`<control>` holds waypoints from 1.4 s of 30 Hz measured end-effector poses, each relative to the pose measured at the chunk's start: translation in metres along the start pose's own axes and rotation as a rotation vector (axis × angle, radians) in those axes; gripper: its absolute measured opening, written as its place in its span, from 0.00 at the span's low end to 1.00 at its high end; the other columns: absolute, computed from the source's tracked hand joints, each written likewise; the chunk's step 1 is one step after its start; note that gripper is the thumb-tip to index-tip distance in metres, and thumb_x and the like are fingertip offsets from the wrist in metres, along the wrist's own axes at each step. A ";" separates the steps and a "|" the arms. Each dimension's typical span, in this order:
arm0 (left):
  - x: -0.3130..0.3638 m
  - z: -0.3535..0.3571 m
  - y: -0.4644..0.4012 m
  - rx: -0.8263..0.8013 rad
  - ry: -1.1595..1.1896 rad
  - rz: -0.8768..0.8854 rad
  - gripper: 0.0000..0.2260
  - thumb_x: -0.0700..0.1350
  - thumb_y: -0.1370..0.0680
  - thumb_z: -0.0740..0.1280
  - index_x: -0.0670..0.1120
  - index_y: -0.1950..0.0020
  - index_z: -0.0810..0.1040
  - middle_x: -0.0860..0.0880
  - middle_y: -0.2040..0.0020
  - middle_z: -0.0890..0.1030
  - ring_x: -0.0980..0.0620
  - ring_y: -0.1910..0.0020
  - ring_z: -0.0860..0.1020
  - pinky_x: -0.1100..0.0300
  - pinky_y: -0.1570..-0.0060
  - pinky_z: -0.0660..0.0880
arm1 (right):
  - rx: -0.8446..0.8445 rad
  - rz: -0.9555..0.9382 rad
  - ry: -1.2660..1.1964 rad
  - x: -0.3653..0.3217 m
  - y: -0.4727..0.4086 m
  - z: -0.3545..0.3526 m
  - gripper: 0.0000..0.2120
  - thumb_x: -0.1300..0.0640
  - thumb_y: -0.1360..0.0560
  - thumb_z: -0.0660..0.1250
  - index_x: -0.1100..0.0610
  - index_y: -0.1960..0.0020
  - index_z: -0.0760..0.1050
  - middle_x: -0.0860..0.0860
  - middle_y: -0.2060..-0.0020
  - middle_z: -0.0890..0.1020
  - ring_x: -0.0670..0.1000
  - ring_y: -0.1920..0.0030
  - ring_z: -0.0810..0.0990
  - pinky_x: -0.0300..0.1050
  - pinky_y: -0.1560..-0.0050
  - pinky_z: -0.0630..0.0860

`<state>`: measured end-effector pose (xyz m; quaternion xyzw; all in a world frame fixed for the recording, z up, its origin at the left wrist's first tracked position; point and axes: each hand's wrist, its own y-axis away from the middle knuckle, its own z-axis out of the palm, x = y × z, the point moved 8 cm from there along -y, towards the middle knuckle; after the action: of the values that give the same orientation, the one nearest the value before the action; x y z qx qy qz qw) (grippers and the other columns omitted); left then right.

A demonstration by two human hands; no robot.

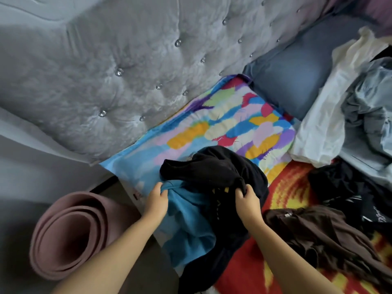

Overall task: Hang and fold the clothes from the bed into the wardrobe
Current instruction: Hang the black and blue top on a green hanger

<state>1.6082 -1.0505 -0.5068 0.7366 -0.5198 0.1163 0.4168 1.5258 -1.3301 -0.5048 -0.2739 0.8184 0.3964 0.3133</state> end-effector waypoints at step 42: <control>-0.068 -0.117 0.561 -0.623 -0.396 0.954 0.02 0.45 0.26 0.64 0.48 0.54 0.75 0.47 0.55 0.79 0.60 0.58 0.75 0.67 0.58 0.69 | 0.256 -0.961 -0.489 -0.070 0.647 -0.186 0.23 0.76 0.25 0.52 0.51 0.54 0.75 0.43 0.57 0.79 0.32 0.55 0.76 0.26 0.50 0.69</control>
<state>1.1251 -0.9823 -0.1982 0.2729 -0.8701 -0.0067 0.4103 1.0661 -1.1222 -0.0538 -0.4762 0.5466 0.1582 0.6704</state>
